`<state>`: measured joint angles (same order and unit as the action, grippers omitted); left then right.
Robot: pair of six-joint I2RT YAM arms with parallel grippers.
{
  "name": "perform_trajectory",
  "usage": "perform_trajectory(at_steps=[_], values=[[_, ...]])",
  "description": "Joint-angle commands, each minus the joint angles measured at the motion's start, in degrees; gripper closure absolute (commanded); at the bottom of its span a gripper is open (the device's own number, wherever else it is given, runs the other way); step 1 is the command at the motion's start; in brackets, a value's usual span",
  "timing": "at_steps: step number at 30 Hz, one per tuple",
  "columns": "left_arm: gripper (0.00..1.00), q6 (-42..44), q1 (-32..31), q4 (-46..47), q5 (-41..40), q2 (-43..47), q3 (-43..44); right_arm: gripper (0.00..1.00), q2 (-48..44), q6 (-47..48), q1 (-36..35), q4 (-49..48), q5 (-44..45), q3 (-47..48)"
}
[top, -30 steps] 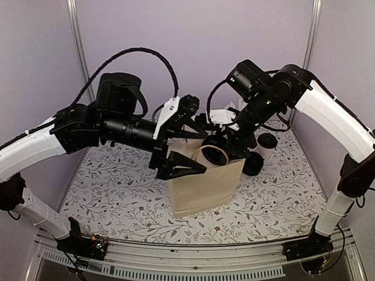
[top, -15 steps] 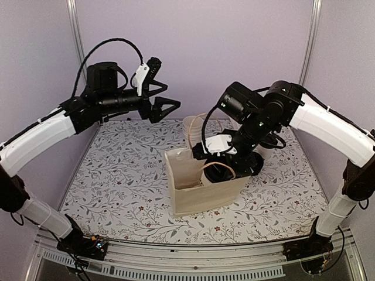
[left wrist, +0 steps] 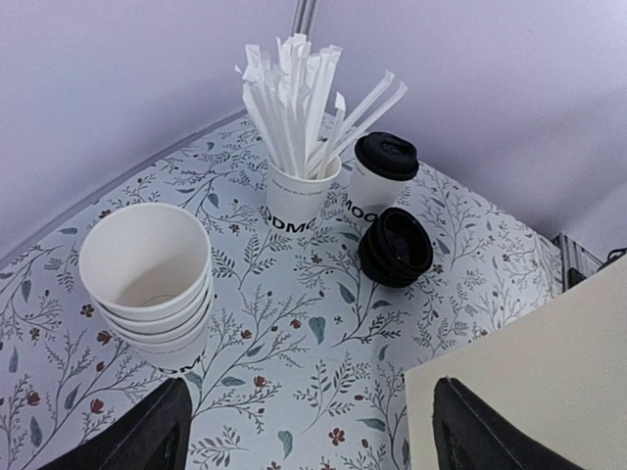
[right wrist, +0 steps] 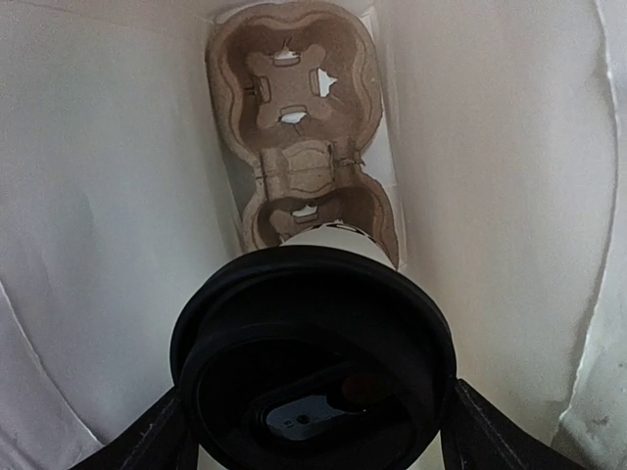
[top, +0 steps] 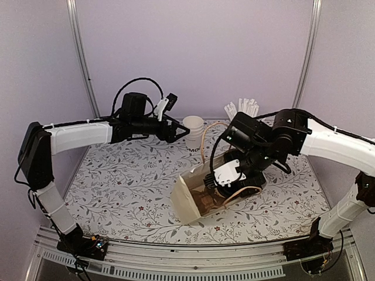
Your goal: Pack the takeout coffee
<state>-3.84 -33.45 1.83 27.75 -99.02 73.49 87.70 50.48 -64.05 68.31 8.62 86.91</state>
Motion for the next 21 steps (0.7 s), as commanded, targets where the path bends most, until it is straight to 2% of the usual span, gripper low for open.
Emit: perform_trajectory(at_steps=[1, 6, 12, 21], values=[[0.13, -2.9, -1.8, 6.9, 4.9, -1.2, -1.7, 0.53, -3.0, 2.7, -1.3, -4.6, 2.9, -1.9], [0.13, -2.7, -2.5, 7.5, 6.6, -2.3, -2.0, 0.53, -5.5, 4.8, -1.7, -9.0, 2.9, -5.9], [0.13, -3.1, -2.6, 8.1, 10.3, -4.3, -2.2, 0.53, -8.7, 6.4, -1.8, -8.2, 0.5, -8.6], [0.14, -7.7, -3.5, 12.5, 16.6, -9.9, -2.0, 0.53, -14.4, 11.7, -1.9, -16.6, 4.6, -16.9]])
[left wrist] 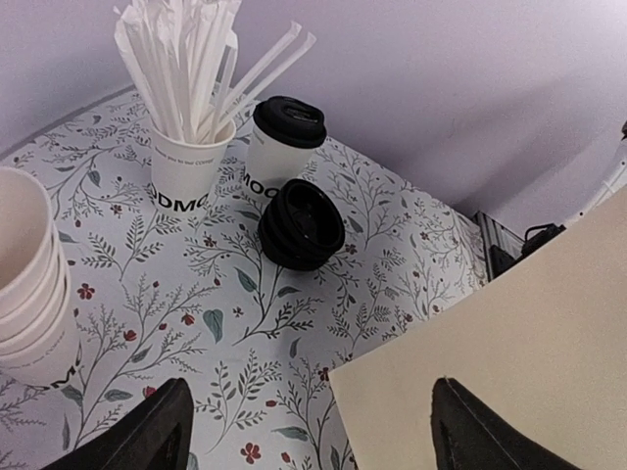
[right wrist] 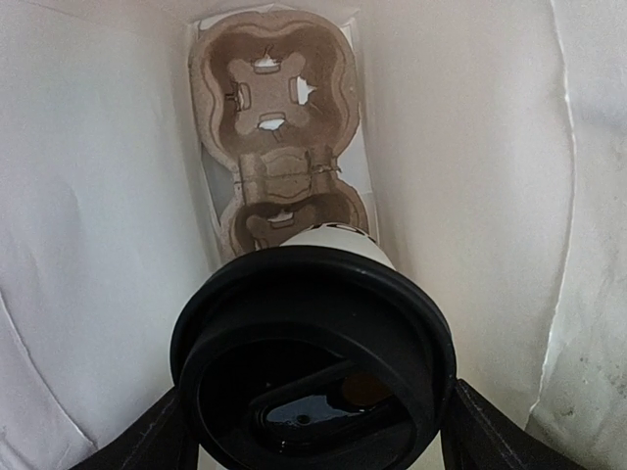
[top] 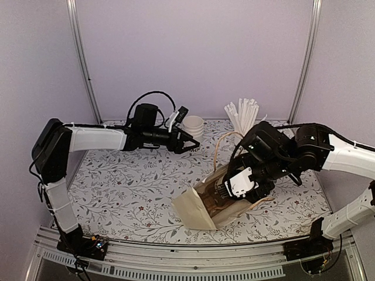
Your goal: Pack the takeout coffee
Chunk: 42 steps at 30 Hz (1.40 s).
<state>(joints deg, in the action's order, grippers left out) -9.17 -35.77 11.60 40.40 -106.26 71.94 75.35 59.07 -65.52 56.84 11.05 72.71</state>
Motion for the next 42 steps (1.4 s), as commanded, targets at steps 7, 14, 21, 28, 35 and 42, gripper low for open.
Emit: perform_trajectory(at_steps=[7, 14, 21, 28, 35, 42], values=[[0.15, -2.2, -1.2, 2.9, 5.0, -3.9, -0.4, 0.53, -2.3, 5.6, -0.4, -8.1, 4.0, -4.8], [0.21, 2.4, -1.4, -5.5, 0.0, 1.9, 1.7, 0.53, -0.9, 5.3, -0.4, -7.0, 2.3, -3.7], [0.18, 11.3, -8.5, -32.0, -8.9, 22.4, 5.1, 0.52, 0.1, 2.9, -0.4, -7.1, 2.3, -3.5], [0.16, 12.4, -18.3, -52.3, -13.5, 22.5, 14.9, 0.52, 3.1, 0.9, -0.4, -6.9, 2.0, -0.9], [0.16, 11.0, -26.4, -61.0, -20.3, 20.4, 21.5, 0.52, 4.4, -0.4, -0.4, -7.4, 2.7, -0.4], [0.26, 9.3, -33.4, -67.0, -30.6, 14.1, 27.3, 0.52, 3.0, -1.7, -0.4, -7.8, 4.0, -2.3]])
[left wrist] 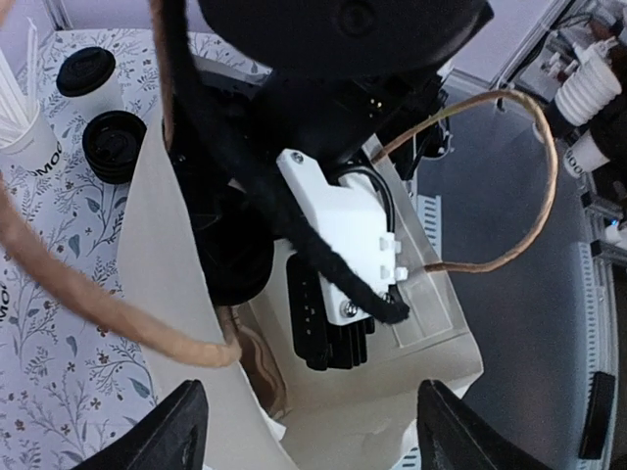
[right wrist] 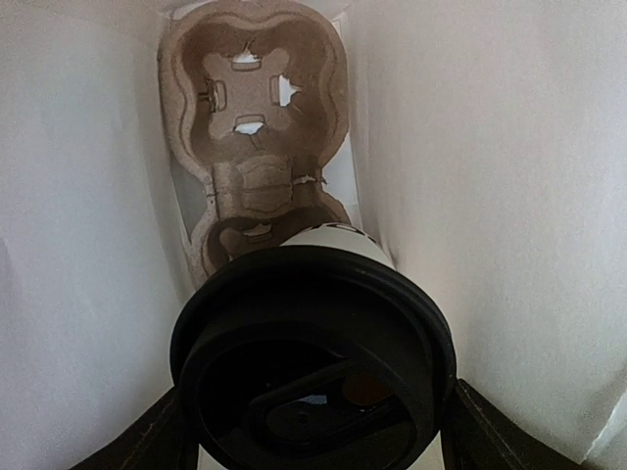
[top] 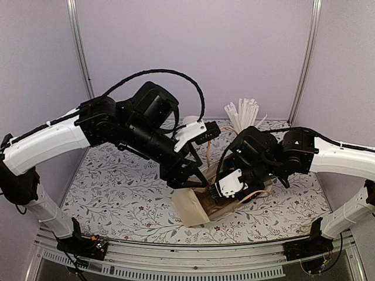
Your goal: Pack the takeout coffee
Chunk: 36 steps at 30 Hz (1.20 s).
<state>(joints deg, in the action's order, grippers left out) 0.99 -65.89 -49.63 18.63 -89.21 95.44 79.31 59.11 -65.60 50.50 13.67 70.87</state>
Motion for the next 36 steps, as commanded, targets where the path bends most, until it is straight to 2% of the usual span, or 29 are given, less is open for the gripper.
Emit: perform_trajectory(at_steps=[1, 4, 7, 13, 17, 21, 36], values=[[0.31, -0.8, -3.9, -6.8, -10.7, -4.0, 4.5, 0.52, -1.4, -1.9, -0.3, -1.6, 1.4, -0.8], [0.47, -2.1, -4.8, -8.8, -14.5, -6.8, 6.8, 0.52, -2.7, -2.1, -0.4, -1.9, 1.3, -1.5], [0.58, -2.7, -5.1, -9.0, -16.3, -8.2, 8.7, 0.52, -3.8, -2.2, -0.3, -1.7, 1.1, -2.0], [0.77, -2.3, -5.4, -8.9, -17.6, -10.4, 12.8, 0.52, -5.6, -2.2, -0.3, -0.8, 0.4, -3.1], [0.85, -1.1, -6.1, -7.6, -16.7, -10.6, 12.6, 0.52, -6.5, -2.1, -0.3, -1.0, 0.2, -4.5], [0.99, 0.5, -6.6, -6.5, -15.1, -10.6, 12.1, 0.52, -7.2, -1.3, -0.3, -1.6, 0.8, -5.8], [1.0, 5.0, -7.3, 1.4, -10.9, -8.9, 8.5, 0.52, -14.3, 6.8, -0.4, -2.5, 2.0, -12.6]])
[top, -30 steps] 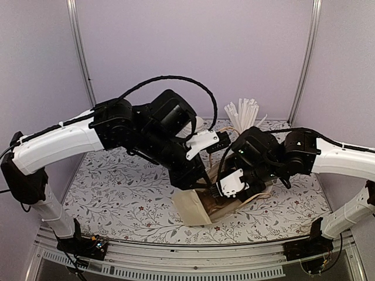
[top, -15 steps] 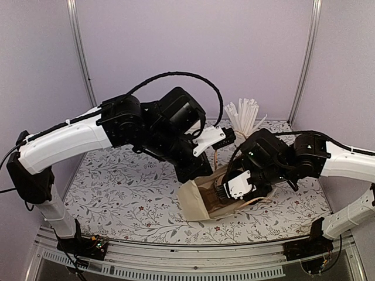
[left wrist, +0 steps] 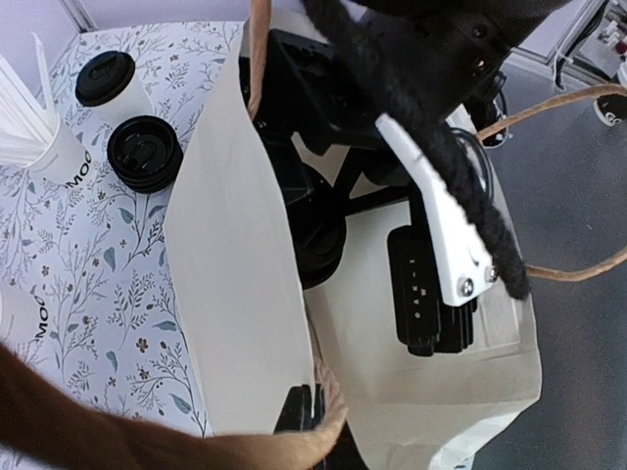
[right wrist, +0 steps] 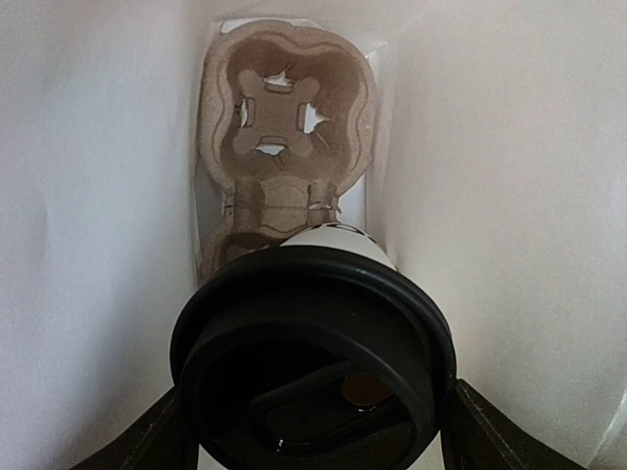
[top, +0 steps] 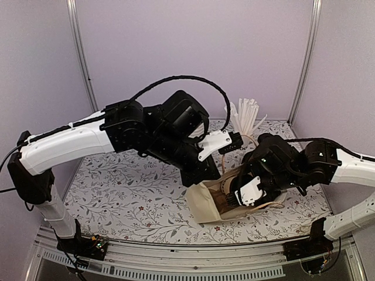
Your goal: Pack the takeout coffee
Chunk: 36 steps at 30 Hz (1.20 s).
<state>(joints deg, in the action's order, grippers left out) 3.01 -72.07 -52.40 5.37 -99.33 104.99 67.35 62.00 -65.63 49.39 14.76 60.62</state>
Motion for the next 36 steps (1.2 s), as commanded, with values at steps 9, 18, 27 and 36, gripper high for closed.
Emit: perform_trajectory(at_steps=[9, 18, 27, 36], values=[[0.37, 9.6, 0.7, 11.7, 1.0, 6.3, -5.5, 0.52, -5.1, 3.9, -0.6, 0.5, -0.1, -2.4], [0.33, 2.4, 20.7, 35.6, 20.3, 13.4, -25.9, 0.52, -8.5, 4.3, -0.6, -0.3, 1.6, -6.9], [0.31, 0.5, 24.5, 36.9, 22.8, 11.0, -33.7, 0.52, -9.3, 3.5, -0.6, -1.8, 2.3, -8.3], [0.31, -2.8, 27.3, 46.9, 28.9, 8.2, -45.8, 0.52, -8.0, 3.5, -0.6, -5.8, 2.3, -9.2]])
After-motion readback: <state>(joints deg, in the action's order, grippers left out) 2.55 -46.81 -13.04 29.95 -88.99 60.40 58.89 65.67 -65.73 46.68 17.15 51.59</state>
